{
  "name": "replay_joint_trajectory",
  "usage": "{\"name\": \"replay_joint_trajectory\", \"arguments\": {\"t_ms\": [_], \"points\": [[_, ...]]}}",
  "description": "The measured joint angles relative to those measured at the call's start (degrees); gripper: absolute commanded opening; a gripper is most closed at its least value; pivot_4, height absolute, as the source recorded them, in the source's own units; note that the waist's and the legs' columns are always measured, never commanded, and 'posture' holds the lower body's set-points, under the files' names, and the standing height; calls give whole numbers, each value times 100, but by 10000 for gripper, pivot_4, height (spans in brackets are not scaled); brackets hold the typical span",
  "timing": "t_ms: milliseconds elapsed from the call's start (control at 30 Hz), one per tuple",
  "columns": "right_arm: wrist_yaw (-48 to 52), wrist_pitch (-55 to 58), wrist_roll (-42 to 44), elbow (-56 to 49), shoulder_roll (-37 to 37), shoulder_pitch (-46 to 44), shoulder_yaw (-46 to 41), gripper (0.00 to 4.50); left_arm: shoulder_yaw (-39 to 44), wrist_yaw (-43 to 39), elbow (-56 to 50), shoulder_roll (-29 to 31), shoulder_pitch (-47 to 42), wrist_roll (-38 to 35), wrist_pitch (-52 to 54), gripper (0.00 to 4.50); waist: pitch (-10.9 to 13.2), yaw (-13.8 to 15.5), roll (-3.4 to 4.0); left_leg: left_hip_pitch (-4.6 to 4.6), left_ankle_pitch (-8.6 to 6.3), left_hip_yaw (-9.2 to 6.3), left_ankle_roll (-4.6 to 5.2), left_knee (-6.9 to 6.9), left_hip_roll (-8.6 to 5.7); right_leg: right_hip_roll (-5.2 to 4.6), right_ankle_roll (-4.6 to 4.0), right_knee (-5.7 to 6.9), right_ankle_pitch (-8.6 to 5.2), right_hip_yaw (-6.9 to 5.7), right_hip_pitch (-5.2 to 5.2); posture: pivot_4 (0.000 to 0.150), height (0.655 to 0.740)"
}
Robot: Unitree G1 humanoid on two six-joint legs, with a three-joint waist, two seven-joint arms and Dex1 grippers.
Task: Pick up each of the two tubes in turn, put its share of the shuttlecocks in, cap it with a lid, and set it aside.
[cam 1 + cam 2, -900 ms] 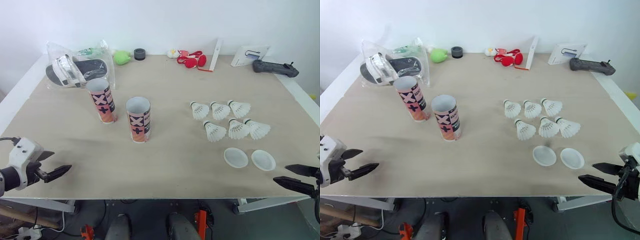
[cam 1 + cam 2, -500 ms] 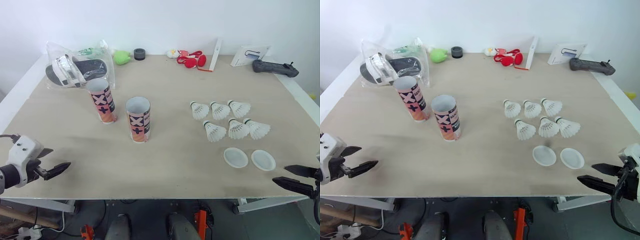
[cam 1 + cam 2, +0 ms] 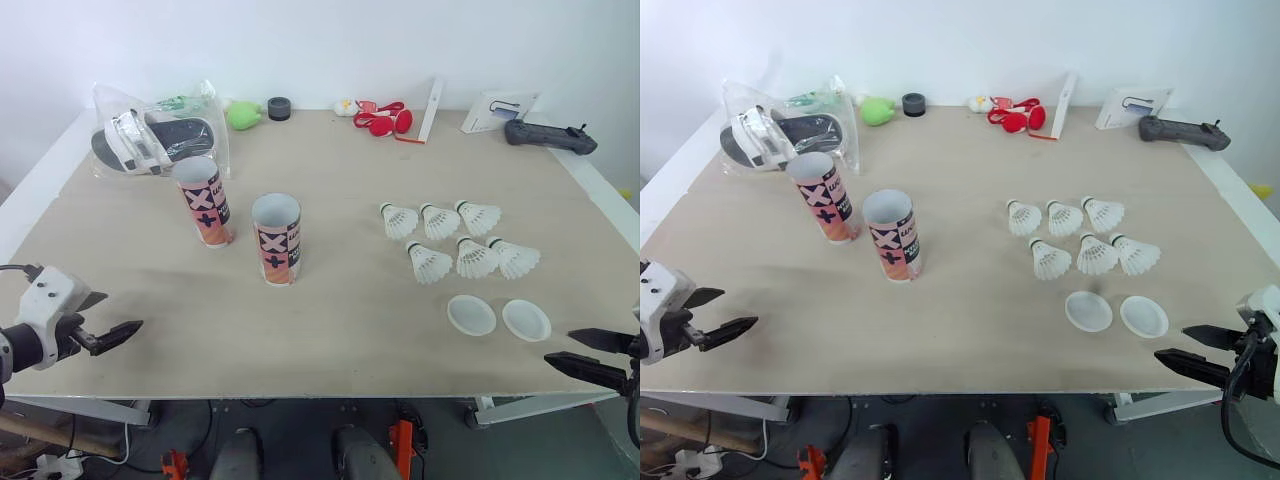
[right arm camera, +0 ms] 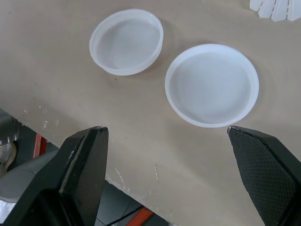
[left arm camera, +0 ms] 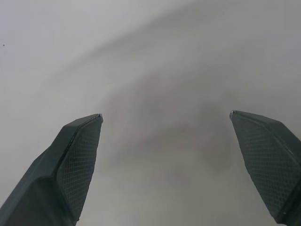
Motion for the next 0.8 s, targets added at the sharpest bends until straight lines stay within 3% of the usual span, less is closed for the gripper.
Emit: {"name": "replay_joint_trajectory", "arguments": {"t_ms": [167,333,400,567,700,800], "points": [[-106,613,633,-408,116,-372,-322,43678,-27,187,-156,-221,-143,-15,-2,45000,-2,5,4,0,0,-1,0,5,0,1,3,2,3,1,3,1500,7400],[-840,1259,1985,-1944,167,-1753,-274,43678,-180,394,-666,-797,-500,-341,-68,45000,-5,-31,15,5,3,-7,1,21,9,19,7,7,26,7,10,1500,7400],[-1647,1346,2452,-2800,693,-2909,682,43678,-628,638,-831,-1394,-740,-386,-167,45000,-18,-27,-13,5,5,-16,2,29,12,29,8,5,30,8,18,1500,7400],[-2187,1396,2578,-3180,1087,-3500,1558,43678,-1089,869,-961,-1766,-929,-348,-269,45000,-16,16,-16,-20,6,-18,0,46,10,27,44,4,42,12,9,1500,7400],[-2614,1266,2292,-3213,1554,-4083,2418,43678,-1988,1400,-720,-2694,-1583,105,-766,45000,-21,64,-15,-43,6,-27,0,66,1,22,30,2,62,9,5,1500,7400],[-2642,1218,2176,-3160,1670,-4196,2600,43678,-2206,1532,-460,-2995,-1884,224,-951,45000,-21,58,-14,-40,6,-32,1,65,2,28,30,4,63,7,5,1500,7400]]}}
